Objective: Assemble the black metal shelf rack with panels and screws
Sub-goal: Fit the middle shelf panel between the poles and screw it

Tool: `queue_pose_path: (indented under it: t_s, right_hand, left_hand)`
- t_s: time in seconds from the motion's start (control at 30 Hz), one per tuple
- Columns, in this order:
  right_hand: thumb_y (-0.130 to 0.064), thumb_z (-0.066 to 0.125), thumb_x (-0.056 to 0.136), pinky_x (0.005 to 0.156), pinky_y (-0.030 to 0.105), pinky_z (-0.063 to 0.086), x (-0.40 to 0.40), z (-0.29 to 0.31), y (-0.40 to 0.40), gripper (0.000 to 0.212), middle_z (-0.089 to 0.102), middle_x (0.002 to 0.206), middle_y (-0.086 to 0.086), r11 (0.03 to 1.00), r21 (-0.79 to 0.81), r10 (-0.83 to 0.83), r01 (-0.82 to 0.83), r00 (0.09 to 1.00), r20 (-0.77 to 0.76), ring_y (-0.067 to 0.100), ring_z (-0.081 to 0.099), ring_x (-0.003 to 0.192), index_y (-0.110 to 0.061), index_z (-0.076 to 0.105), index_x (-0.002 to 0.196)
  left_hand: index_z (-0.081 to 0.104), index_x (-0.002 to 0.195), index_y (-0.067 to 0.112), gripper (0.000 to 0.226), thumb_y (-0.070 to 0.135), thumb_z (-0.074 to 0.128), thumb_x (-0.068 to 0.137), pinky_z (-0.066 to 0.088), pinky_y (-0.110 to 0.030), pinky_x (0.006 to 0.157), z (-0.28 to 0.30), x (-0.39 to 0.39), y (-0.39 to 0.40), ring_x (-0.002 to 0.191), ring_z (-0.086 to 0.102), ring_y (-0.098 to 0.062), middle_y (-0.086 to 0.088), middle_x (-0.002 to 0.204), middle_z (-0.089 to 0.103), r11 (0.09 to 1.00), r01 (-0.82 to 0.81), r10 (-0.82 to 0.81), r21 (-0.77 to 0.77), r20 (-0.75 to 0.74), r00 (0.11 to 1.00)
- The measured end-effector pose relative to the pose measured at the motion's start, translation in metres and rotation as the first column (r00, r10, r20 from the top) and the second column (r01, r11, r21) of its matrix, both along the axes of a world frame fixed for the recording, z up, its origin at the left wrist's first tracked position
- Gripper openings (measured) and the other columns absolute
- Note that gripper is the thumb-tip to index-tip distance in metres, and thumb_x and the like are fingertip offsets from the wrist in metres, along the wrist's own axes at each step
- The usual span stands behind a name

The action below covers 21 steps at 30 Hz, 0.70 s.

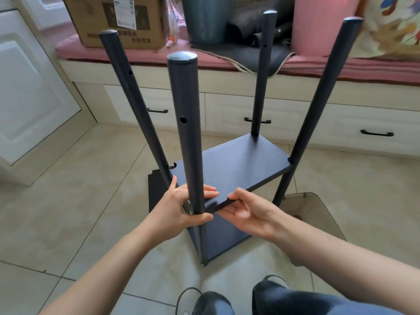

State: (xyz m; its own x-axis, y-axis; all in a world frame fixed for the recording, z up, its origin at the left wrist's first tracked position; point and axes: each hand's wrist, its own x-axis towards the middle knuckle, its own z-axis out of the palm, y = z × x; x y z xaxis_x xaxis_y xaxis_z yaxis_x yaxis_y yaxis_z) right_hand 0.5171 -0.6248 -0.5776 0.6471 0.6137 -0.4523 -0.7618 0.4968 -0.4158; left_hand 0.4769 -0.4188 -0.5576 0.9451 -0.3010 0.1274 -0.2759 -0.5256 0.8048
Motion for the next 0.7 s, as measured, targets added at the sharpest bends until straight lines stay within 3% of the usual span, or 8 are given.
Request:
queue_pose_path:
  t_s: [0.1,0.2,0.3,0.4,0.5,0.57,0.7]
  right_hand:
    - [0.010,0.054,0.075,0.085,0.044,0.059,0.000,-0.002,-0.012,0.035,0.064,0.126,0.024,0.999,-0.035,-0.030,0.029,0.999,-0.019,0.036,0.068,0.107,0.007,0.062,0.109]
    - [0.010,0.053,0.076,0.082,0.044,0.060,0.001,-0.001,-0.022,0.029,0.065,0.124,0.023,0.998,-0.045,-0.047,0.045,0.998,-0.036,0.035,0.068,0.108,0.006,0.066,0.101]
    - [0.009,0.057,0.072,0.080,0.044,0.060,0.001,-0.003,-0.029,0.024,0.068,0.118,0.023,0.997,-0.042,-0.072,0.070,0.996,-0.052,0.035,0.070,0.104,0.007,0.069,0.093]
    - [0.009,0.061,0.072,0.085,0.045,0.059,0.006,-0.007,-0.035,0.046,0.066,0.123,0.024,0.993,-0.016,-0.119,0.118,0.991,-0.058,0.036,0.069,0.106,0.003,0.060,0.118]
    - [0.004,0.063,0.078,0.093,0.043,0.054,0.009,-0.008,-0.036,0.035,0.068,0.119,0.024,0.992,-0.029,-0.125,0.124,0.991,-0.039,0.036,0.069,0.106,0.003,0.063,0.113]
    - [-0.005,0.061,0.089,0.095,0.042,0.052,0.011,-0.009,-0.037,0.033,0.067,0.120,0.024,0.993,-0.039,-0.110,0.109,0.994,-0.019,0.037,0.068,0.108,0.001,0.061,0.121]
    - [-0.021,0.055,0.098,0.094,0.042,0.051,0.014,-0.014,-0.049,0.039,0.065,0.122,0.026,0.990,-0.020,-0.142,0.142,0.990,-0.013,0.041,0.066,0.111,0.000,0.054,0.131]
  left_hand:
    - [0.064,0.114,0.049,0.054,0.016,0.086,0.077,0.015,-0.061,0.121,-0.002,0.005,-0.007,0.133,0.039,0.015,0.033,0.128,0.059,0.999,0.043,-0.043,-0.002,-0.006,0.999]
    - [0.065,0.116,0.048,0.053,0.018,0.086,0.077,0.013,-0.061,0.121,-0.003,0.014,-0.015,0.141,0.032,0.011,0.031,0.130,0.060,0.997,0.081,-0.081,0.008,-0.011,0.997]
    - [0.066,0.117,0.048,0.052,0.024,0.085,0.075,0.013,-0.058,0.123,-0.004,0.024,-0.021,0.140,0.026,0.016,0.027,0.137,0.056,0.994,0.097,-0.097,0.054,0.009,0.995]
    - [0.064,0.121,0.047,0.058,0.016,0.087,0.077,0.017,-0.035,0.123,-0.007,0.035,-0.022,0.141,0.019,0.017,0.025,0.146,0.047,0.993,0.074,-0.080,0.093,0.066,0.995]
    - [0.063,0.123,0.044,0.062,0.008,0.084,0.078,0.021,-0.002,0.106,-0.012,0.042,-0.022,0.136,0.022,0.023,0.021,0.151,0.042,0.997,0.015,-0.022,0.078,0.088,0.996]
    - [0.064,0.122,0.047,0.064,0.005,0.082,0.079,0.024,0.004,0.098,-0.015,0.044,-0.021,0.133,0.023,0.026,0.028,0.153,0.037,0.998,-0.047,0.044,0.044,0.060,0.997]
    - [0.060,0.127,0.053,0.065,0.009,0.079,0.084,0.030,0.003,0.096,-0.022,0.044,-0.021,0.128,0.023,0.031,0.049,0.148,0.022,0.991,-0.132,0.131,-0.011,-0.043,0.990]
